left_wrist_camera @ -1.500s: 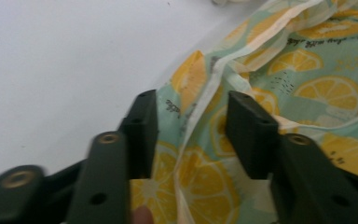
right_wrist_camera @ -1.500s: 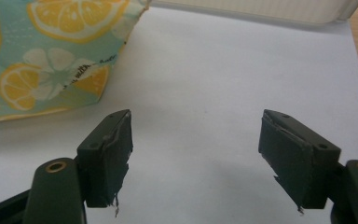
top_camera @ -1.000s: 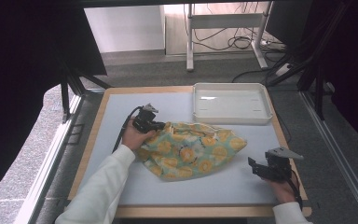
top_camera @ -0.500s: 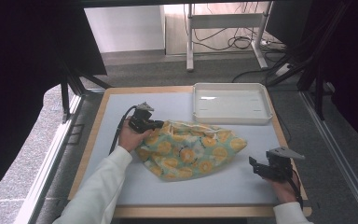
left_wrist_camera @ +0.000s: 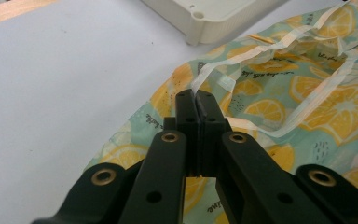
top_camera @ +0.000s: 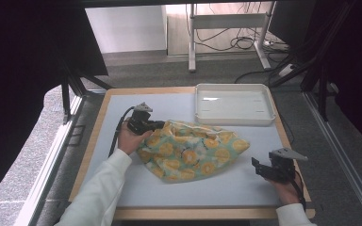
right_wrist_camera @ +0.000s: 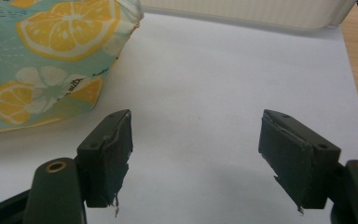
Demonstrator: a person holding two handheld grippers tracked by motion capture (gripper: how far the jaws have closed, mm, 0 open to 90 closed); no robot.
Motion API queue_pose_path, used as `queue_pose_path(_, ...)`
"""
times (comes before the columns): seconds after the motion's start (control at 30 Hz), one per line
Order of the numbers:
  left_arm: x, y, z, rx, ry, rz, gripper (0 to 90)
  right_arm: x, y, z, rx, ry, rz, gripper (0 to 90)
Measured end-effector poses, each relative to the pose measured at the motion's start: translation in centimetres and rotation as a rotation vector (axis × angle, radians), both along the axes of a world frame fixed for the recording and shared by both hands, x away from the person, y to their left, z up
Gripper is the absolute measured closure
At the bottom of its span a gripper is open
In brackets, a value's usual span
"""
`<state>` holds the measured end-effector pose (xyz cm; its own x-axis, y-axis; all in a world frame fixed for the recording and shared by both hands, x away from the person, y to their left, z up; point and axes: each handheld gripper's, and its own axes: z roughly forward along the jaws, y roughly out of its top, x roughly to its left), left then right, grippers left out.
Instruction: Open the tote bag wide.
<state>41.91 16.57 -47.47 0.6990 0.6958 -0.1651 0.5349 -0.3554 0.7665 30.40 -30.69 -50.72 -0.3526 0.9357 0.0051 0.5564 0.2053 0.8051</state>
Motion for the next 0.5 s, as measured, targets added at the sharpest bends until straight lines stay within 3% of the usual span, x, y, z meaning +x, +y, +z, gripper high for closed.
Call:
queue_pose_path(0.13,-0.4,-0.13,0.33,0.002,-0.021,0.002,90.0,-0.03,0.04,0.05,0.002,0.001,0.0,26.1)
queue_pose_path(0.5,-0.6,0.04,0.83,-0.023,-0.031,-0.015,90.0,-0.05,0.26,0.22,-0.003,-0.01,-0.009,26.4)
